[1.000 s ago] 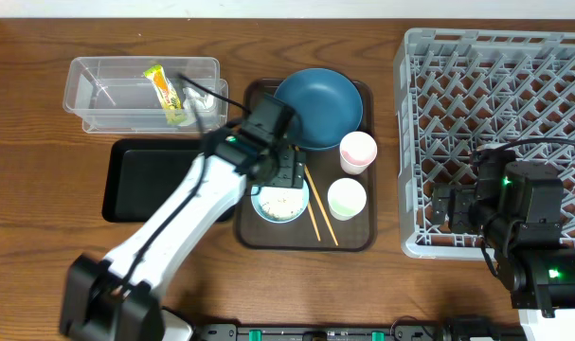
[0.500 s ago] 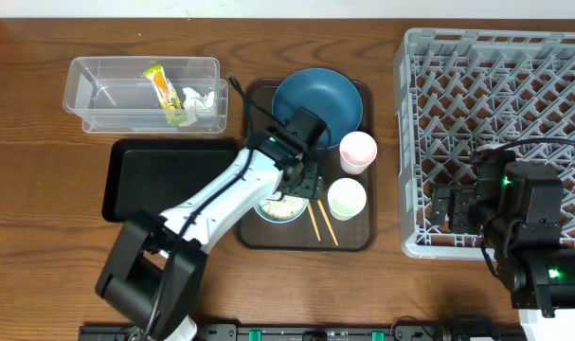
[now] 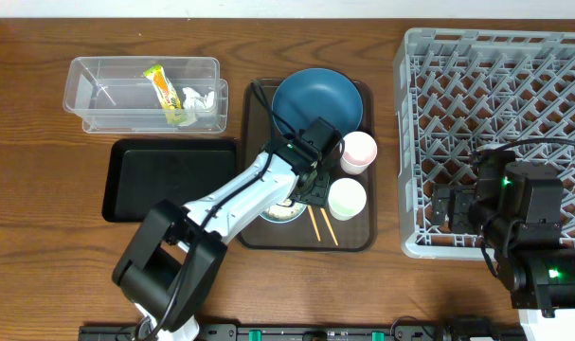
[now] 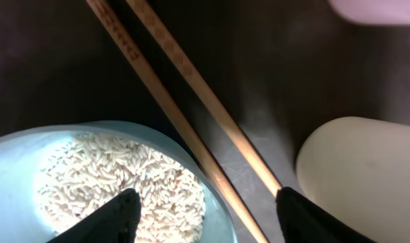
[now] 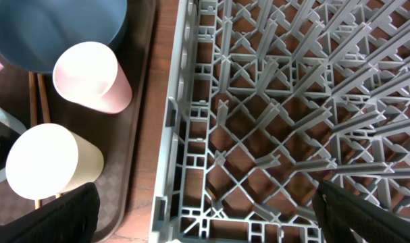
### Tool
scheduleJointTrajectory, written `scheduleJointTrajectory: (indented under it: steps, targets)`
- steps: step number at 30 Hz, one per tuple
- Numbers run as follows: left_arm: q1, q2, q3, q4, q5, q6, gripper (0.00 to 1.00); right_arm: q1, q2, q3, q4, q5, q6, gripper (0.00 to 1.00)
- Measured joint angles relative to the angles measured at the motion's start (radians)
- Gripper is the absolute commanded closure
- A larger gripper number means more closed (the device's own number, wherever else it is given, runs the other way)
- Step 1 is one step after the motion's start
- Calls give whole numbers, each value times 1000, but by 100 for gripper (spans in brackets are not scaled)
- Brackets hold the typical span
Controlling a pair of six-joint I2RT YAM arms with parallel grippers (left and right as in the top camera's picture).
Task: Sort waste into correct bins and load items into the dishwasher rack
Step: 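Reach the left gripper to the light-blue rice bowl and grasp its rim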
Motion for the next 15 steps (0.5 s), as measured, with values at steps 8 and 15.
scheduleJointTrajectory:
  steps: [8,15]
  targets:
    - [0,26,0,1,0,2,74,0,0,0,0,0,0,1]
    - [0,26,0,-1,8,-1,92,0,0,0,0,0,0,1]
